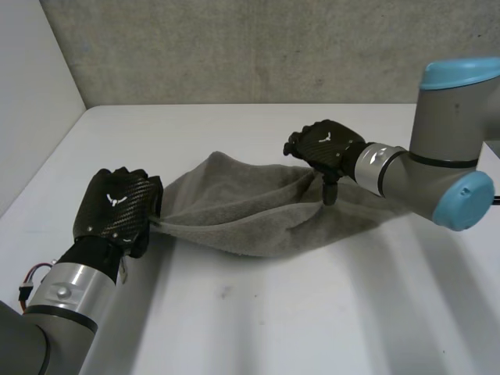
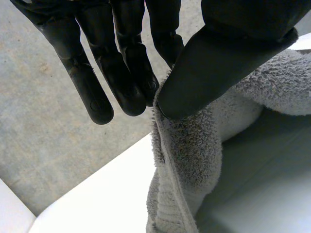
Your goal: Fold the towel.
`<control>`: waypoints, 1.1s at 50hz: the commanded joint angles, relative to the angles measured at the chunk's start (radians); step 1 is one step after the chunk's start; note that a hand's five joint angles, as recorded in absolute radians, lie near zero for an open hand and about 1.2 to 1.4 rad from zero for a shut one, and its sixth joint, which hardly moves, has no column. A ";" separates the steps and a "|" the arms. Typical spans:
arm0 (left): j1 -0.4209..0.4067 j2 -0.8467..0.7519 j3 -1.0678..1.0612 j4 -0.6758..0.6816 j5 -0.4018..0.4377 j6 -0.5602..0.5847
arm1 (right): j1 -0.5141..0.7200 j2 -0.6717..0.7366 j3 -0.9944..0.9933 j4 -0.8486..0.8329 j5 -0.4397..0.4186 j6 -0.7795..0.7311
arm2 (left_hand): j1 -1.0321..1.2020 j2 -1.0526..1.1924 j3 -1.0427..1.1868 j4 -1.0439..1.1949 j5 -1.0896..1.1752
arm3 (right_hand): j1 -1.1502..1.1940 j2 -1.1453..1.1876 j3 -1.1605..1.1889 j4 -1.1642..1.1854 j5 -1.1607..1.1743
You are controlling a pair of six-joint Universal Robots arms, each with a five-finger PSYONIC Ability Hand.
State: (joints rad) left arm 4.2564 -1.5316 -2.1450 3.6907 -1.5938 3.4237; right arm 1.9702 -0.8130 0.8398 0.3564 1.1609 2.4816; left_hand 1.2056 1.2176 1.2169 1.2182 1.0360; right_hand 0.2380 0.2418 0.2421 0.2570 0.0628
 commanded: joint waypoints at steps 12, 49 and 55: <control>0.063 0.008 -0.033 0.002 0.003 0.032 | -0.011 0.167 -0.059 -0.086 0.014 -0.331 | 0.191 0.179 0.179 0.178 0.186 | 0.108 0.104 0.104 0.089 0.108; 0.111 0.185 0.240 -0.216 0.086 0.023 | -0.370 -0.833 0.366 0.102 0.028 -0.061 | 0.191 0.179 0.179 0.178 0.186 | 1.158 1.154 1.154 1.139 1.159; 0.083 0.171 0.290 -0.296 0.092 0.029 | -0.387 -0.827 0.380 0.257 0.025 -0.110 | 0.191 0.179 0.179 0.178 0.186 | 1.158 1.154 1.154 1.139 1.159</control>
State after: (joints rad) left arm 4.3646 -1.3562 -1.9043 3.4731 -1.5096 3.4479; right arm 1.5975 -1.6446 1.2190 0.4616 1.1872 2.4214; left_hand 1.2056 1.2176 1.2170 1.2183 1.0361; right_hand 1.3256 1.3361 1.3348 1.3357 1.1674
